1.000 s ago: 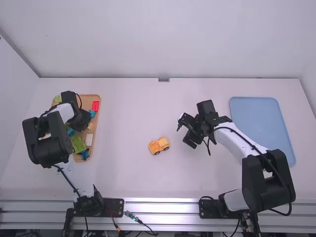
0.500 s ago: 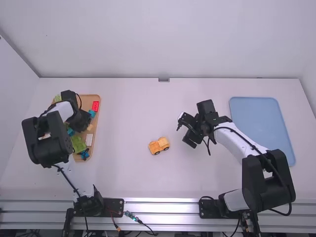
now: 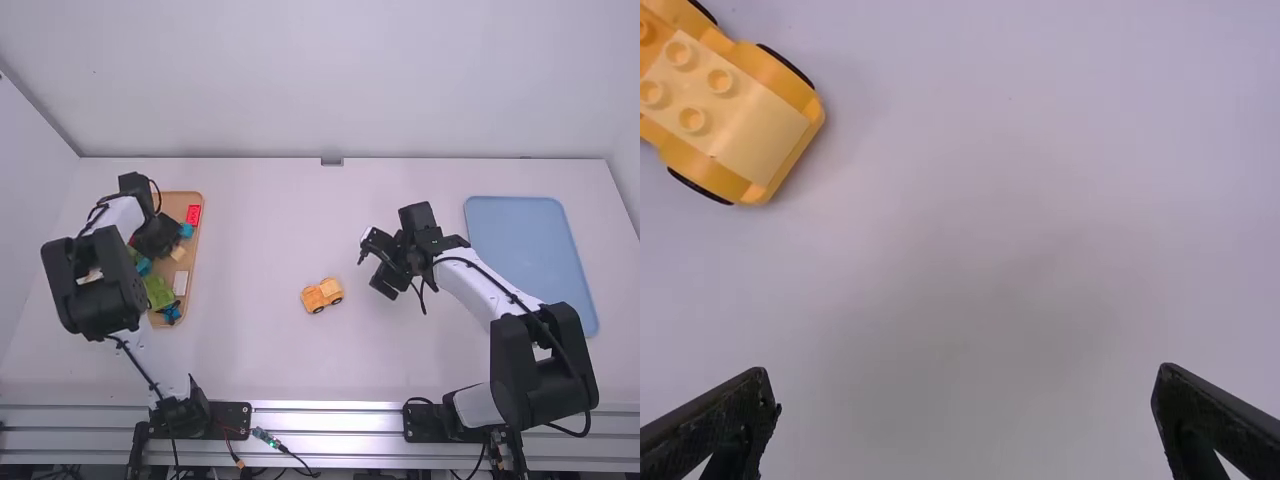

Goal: Assemble lego blocks to make yellow taxi

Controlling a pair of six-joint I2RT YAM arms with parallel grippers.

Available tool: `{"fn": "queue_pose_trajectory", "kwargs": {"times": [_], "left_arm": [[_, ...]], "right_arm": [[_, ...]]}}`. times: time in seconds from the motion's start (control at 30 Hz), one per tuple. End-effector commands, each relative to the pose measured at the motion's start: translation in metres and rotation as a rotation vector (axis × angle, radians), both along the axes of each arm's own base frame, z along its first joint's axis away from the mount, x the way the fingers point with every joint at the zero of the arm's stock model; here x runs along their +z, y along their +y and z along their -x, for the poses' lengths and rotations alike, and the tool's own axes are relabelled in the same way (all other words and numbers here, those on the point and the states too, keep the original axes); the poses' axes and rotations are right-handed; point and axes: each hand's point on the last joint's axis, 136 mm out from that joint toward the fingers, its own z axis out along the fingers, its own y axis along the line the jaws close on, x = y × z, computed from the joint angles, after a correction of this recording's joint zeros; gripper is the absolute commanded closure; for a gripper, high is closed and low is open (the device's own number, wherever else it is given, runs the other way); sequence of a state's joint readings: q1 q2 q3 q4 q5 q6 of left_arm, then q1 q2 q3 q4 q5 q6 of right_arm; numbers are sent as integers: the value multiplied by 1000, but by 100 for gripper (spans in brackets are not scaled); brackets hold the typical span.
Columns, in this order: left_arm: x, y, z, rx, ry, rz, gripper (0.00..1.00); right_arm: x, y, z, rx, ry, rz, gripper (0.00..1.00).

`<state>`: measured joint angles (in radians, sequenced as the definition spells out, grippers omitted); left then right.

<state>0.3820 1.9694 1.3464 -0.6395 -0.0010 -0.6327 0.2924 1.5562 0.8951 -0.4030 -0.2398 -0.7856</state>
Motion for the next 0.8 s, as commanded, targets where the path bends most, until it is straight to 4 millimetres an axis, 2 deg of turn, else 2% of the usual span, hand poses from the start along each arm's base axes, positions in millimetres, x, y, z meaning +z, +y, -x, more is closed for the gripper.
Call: {"fn": "queue_pose_trajectory", "kwargs": {"times": [0.0,0.03,0.13,0.23,0.3,0.33,0.43,0.5,0.53,0.57,0.6,0.7,0.77], "left_arm": [[20,-23,1,-83,-37,-13,98],[21,-25,1,-87,-38,-13,98],[32,-52,2,-195,-65,-38,98],[35,-84,5,-320,-56,-65,98],[32,-114,11,-482,-36,-104,98],[31,-119,12,-515,-35,-108,98],[23,-169,10,-899,-51,-158,98],[19,-198,15,-1124,-56,-169,98],[16,-219,22,-1282,-57,-170,98],[15,-226,25,-1335,-59,-171,98],[13,-245,31,-1486,-74,-163,98],[8,-274,48,-1776,-108,-144,98],[4,-284,57,-1915,-115,-150,98]], "right_arm": [[4,1,-1,-1,-9,-4,1],[4,1,-1,-1,-9,-3,1],[4,1,-1,-2,-8,-4,1],[3,1,-1,-1,-6,-2,1],[3,1,-1,-1,-5,-3,1],[3,1,0,-1,-5,-3,1],[3,1,0,-1,-5,-3,1],[3,0,0,-1,-2,-1,1],[2,0,2,-1,5,2,1],[2,0,2,-1,7,2,1],[2,-1,4,-1,13,3,1],[2,-3,3,-8,13,3,1],[2,-5,1,-17,11,1,1]]}}
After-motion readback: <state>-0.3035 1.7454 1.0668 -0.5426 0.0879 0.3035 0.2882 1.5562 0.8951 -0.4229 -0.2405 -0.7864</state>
